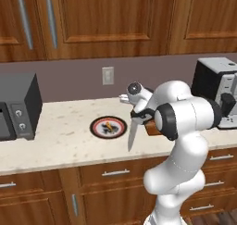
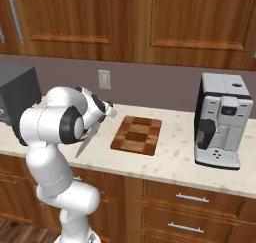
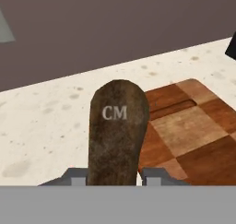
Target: Pick up the knife from the drawer and place it on the cutting board. Then place the meat from the plate to the cutting board.
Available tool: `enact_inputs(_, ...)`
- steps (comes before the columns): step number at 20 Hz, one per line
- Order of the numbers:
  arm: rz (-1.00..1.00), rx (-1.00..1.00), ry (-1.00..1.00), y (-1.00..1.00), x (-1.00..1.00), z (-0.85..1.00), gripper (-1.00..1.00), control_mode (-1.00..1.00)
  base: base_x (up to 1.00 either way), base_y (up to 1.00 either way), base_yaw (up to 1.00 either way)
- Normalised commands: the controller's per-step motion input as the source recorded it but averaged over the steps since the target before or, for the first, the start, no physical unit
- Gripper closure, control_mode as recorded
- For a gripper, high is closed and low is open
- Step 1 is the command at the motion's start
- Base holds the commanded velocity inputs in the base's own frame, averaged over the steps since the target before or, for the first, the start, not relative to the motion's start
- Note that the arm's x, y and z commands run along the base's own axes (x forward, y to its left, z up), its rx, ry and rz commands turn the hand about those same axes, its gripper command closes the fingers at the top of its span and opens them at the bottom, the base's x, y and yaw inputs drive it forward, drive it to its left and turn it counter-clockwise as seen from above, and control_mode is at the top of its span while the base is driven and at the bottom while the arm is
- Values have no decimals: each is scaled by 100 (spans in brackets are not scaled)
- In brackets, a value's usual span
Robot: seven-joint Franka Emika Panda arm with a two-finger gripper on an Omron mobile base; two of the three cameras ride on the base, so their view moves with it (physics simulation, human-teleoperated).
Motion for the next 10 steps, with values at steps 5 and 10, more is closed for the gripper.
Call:
enact_inputs(5, 0, 0, 0, 0, 0, 0, 100, 100, 0, -77, -3)
enact_inputs(10, 0, 0, 0, 0, 0, 0, 100, 100, 21, -31, -1)
